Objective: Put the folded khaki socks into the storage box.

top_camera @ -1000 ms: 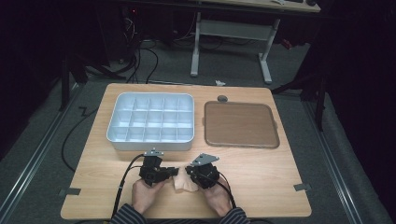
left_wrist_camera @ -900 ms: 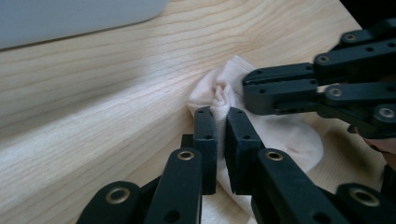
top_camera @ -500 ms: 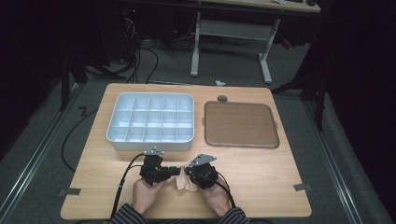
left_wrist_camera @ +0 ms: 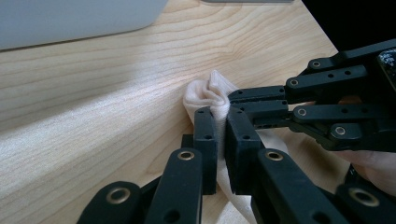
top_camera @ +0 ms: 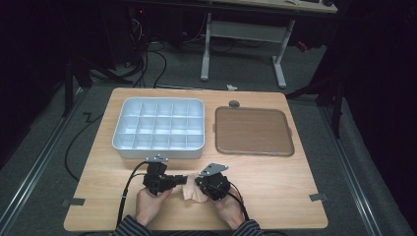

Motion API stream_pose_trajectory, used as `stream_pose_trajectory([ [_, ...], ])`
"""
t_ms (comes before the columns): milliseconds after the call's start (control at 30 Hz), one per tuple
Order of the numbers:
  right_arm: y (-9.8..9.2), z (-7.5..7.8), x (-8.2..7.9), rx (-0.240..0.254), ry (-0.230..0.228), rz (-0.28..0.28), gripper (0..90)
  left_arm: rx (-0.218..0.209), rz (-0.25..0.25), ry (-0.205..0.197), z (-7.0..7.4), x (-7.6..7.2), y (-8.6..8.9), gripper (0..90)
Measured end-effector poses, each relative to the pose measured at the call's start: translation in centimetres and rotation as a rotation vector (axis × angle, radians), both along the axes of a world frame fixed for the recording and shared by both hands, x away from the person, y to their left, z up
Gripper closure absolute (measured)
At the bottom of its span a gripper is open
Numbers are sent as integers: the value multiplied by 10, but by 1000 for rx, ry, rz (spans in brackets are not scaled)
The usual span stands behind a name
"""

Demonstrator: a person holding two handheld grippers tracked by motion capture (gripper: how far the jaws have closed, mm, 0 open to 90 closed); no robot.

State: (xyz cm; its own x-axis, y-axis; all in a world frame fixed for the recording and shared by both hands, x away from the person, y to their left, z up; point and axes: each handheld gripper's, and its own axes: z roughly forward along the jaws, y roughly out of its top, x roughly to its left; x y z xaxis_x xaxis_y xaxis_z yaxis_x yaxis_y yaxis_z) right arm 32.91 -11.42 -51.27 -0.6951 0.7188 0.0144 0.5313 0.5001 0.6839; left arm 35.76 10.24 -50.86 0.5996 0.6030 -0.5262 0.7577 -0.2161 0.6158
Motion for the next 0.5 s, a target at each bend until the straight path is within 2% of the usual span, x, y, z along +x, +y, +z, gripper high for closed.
stream_pose_trajectory([
  [333,5,-2,4,-1,19,7,884,-32,-16,-25,5,0,-6,842],
  [500,8,-3,6,6,29,18,893,-46,-21,-62,6,0,-12,841],
])
